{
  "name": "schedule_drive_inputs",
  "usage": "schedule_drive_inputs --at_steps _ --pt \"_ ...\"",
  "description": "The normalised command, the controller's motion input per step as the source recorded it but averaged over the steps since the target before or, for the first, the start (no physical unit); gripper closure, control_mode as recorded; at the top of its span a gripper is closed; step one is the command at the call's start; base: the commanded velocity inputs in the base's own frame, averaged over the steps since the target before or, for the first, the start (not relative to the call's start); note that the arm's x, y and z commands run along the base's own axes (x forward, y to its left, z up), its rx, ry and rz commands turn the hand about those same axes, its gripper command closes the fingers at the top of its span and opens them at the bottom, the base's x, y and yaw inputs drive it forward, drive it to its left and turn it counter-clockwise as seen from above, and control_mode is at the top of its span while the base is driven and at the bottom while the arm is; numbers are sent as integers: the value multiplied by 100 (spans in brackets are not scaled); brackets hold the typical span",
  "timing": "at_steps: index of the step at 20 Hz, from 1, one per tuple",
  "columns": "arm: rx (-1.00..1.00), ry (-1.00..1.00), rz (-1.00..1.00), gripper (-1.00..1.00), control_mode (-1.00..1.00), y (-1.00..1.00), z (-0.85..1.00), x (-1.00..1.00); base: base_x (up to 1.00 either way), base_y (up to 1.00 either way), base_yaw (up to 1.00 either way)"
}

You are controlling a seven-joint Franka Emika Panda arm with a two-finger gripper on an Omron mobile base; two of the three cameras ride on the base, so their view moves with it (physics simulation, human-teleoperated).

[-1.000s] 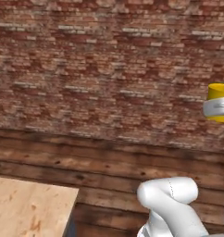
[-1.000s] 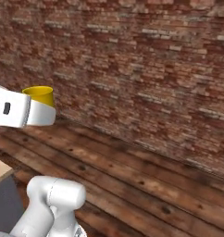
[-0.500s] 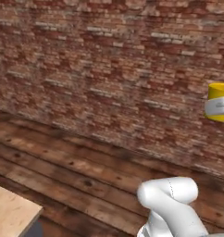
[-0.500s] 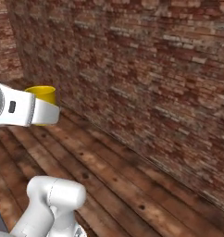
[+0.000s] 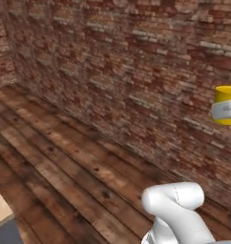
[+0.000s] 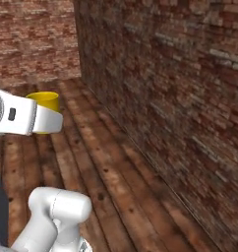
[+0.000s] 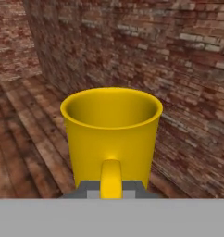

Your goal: There is a tray on the dining counter. Grab the cup, mug, and pitcher and place them on the tray. The pitcher may be placed next to the tray if it cannot fit the tray.

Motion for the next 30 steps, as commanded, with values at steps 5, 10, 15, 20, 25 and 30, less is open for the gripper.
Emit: schedule_drive_inputs --at_steps 5,10,15,20,25,30 --pt "0 0 0 100 100 0 0 0 59 -53 62" --pt "0 0 0 100 100 0 0 0 68 -40 58" --pt "0 0 0 100 100 0 0 0 69 -12 47" --pt "0 0 0 100 100 0 0 0 78 -38 26" --pt "0 0 0 100 100 0 0 0 86 -58 2" --pt "0 0 0 100 100 0 0 0 90 -38 1"
